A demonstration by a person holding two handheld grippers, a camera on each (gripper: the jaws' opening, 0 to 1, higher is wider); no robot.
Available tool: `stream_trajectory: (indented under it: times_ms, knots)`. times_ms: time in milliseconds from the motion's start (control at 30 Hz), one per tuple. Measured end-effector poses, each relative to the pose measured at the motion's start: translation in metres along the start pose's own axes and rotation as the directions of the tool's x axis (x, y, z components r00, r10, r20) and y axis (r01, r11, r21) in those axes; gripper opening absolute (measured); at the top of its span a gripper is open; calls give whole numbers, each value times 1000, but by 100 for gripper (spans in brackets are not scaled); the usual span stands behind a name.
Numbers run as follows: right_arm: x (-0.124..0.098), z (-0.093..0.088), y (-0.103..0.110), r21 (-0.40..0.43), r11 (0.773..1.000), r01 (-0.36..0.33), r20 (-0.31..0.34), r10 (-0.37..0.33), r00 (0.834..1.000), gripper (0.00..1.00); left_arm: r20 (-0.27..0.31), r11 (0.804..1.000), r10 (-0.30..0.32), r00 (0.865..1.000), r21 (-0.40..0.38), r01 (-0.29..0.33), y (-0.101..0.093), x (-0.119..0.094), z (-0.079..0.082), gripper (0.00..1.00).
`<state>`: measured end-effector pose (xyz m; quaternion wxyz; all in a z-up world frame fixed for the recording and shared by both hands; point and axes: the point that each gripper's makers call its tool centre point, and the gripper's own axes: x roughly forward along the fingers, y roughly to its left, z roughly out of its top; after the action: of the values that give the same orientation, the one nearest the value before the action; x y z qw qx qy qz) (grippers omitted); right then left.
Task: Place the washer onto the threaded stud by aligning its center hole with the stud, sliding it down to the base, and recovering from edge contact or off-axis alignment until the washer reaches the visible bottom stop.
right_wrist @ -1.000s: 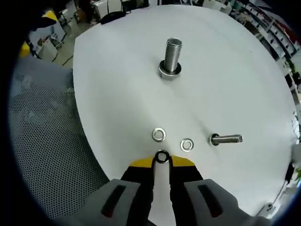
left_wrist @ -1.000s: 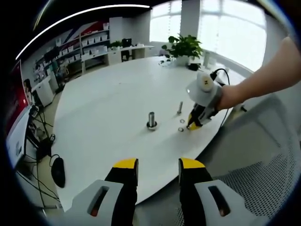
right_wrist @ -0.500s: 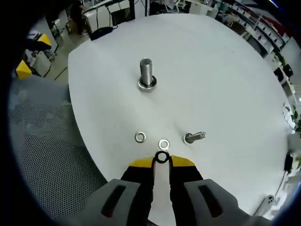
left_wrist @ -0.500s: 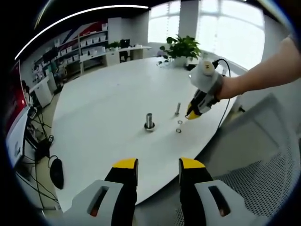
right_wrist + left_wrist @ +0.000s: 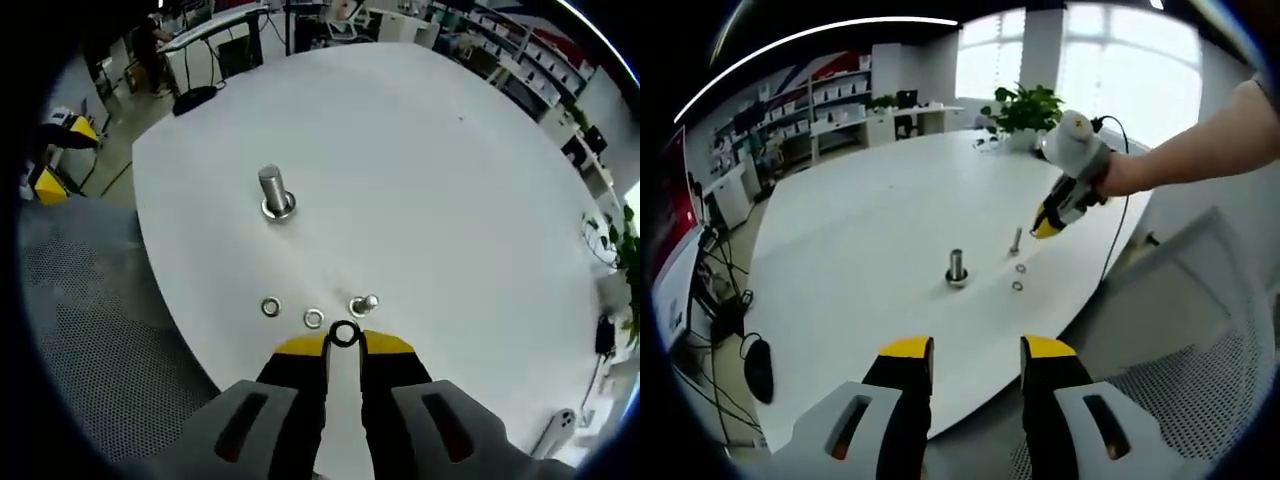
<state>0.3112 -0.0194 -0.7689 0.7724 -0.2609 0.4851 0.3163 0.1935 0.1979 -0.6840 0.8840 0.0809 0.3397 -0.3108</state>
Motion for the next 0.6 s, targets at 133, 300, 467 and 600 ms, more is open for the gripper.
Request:
stream_trajectory:
  times_ms: [133,300,467,600]
  knots:
    - [1,10,-5,-15,1000,11,4,-11,1000,13,-1,1000,1,1000,-3,-1,1,0,-1,33]
    - [7,8,-9,-37,999,18,-19,-19,1000,13,-4,1000,2,1000,-5,-2,1,0,-1,33]
    - [12,5,-13,-40,999,15,-40,-16,999,13,-10,1000,3,1000,-8,-3,1,1,-2,33]
    - [12,11,-16,-35,999,17,-27,-18,999,13,-9,1000,2,1000,-8,-2,1,1,-2,33]
